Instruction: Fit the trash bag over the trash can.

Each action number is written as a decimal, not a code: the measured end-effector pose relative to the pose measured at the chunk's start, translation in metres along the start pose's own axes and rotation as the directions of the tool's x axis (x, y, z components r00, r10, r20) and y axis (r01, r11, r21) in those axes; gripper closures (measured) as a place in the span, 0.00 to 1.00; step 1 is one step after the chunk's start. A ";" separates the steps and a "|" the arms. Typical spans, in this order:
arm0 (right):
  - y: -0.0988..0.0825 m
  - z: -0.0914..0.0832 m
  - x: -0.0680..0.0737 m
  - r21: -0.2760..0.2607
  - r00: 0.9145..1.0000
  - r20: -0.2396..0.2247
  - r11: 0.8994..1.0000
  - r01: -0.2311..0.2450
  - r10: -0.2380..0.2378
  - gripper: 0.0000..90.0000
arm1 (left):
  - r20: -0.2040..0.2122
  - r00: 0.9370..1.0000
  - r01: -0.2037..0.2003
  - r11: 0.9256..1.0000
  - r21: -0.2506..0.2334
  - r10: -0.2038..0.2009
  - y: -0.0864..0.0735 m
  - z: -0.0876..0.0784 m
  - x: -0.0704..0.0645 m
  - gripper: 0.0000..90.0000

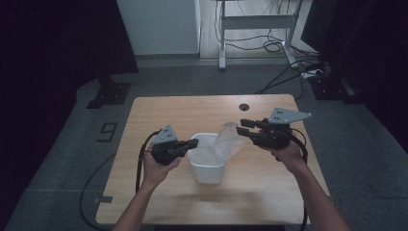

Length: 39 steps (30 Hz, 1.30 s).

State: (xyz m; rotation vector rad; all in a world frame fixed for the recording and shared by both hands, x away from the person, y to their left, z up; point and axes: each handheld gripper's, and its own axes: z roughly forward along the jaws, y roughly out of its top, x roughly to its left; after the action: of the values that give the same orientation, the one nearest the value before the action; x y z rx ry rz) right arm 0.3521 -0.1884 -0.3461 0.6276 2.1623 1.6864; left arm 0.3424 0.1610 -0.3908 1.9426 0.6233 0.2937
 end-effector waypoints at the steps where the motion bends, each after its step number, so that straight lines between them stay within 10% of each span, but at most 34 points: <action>1: -0.002 -0.004 -0.001 -0.008 1.000 0.004 1.000 -0.006 0.006 0.71 | -0.001 1.000 0.001 1.000 0.002 -0.001 -0.001 0.000 0.000 1.00; 10: -0.014 -0.014 -0.005 -0.005 1.000 -0.004 1.000 -0.027 0.027 0.70 | -0.004 1.000 0.013 1.000 0.007 -0.013 -0.002 0.002 0.003 1.00; 23: -0.034 -0.005 0.054 0.021 1.000 -0.019 1.000 0.018 -0.017 0.62 | -0.001 1.000 0.023 1.000 0.004 -0.023 -0.002 0.003 -0.002 1.00; 39: -0.033 0.005 0.072 0.028 0.995 -0.094 0.998 0.047 -0.044 0.69 | -0.001 0.999 0.035 0.999 0.004 -0.035 -0.004 0.005 -0.001 1.00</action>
State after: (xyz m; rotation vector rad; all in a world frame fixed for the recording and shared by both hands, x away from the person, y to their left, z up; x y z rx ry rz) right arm 0.2887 -0.1533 -0.3786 0.5127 2.2530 1.6937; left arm 0.3425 0.1580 -0.3963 1.9338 0.6582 0.2712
